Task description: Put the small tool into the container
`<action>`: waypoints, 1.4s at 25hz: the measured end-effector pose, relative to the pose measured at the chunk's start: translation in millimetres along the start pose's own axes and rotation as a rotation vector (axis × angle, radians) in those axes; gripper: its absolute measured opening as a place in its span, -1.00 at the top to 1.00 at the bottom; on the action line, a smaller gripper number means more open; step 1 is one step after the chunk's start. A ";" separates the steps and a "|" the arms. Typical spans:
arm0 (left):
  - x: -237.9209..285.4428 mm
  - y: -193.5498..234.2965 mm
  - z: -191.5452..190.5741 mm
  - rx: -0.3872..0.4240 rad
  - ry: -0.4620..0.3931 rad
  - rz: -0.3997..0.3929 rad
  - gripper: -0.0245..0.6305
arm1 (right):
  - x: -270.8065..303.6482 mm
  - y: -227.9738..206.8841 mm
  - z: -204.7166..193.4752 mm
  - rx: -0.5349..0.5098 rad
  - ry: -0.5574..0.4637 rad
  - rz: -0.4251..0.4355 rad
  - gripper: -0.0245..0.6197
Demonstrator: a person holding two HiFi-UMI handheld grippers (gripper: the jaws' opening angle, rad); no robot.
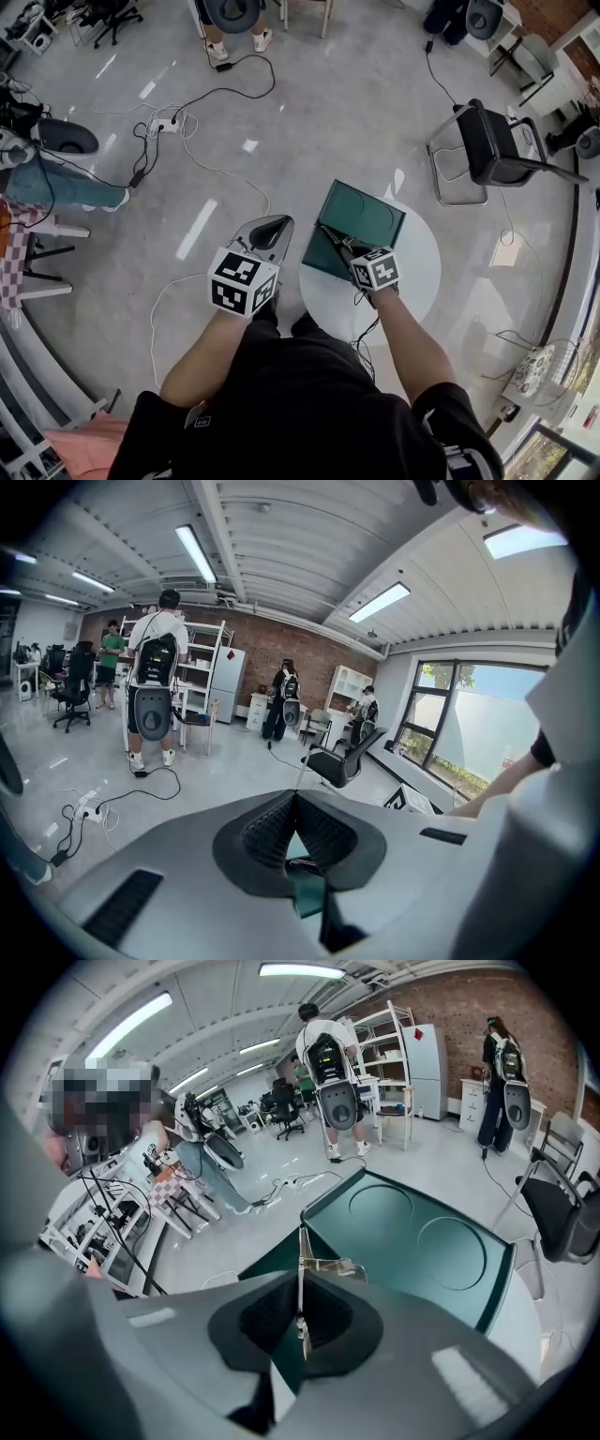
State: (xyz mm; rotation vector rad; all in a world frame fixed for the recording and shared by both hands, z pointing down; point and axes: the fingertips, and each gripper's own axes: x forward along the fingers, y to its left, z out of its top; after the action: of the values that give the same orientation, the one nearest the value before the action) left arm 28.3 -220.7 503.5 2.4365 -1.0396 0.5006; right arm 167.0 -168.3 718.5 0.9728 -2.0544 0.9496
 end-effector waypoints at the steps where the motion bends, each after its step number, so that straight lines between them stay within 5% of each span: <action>1: -0.8 1.2 -0.8 -0.004 0.000 0.001 0.91 | 1.6 -0.5 -1.3 -0.012 0.015 -0.001 0.88; 16: -4.3 5.6 -11.4 -0.029 0.018 0.007 0.91 | 28.4 -0.6 -32.1 -0.096 0.169 0.009 0.88; 35: -14.8 -2.1 -27.5 -0.023 0.032 -0.014 0.91 | 4.6 -51.0 -54.5 0.020 0.164 -0.232 0.53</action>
State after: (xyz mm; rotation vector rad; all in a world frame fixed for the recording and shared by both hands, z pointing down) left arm 16.1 -196.3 518.8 2.4064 -1.0094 0.5184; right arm 220.6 -148.6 766.8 1.0804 -1.7569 0.8971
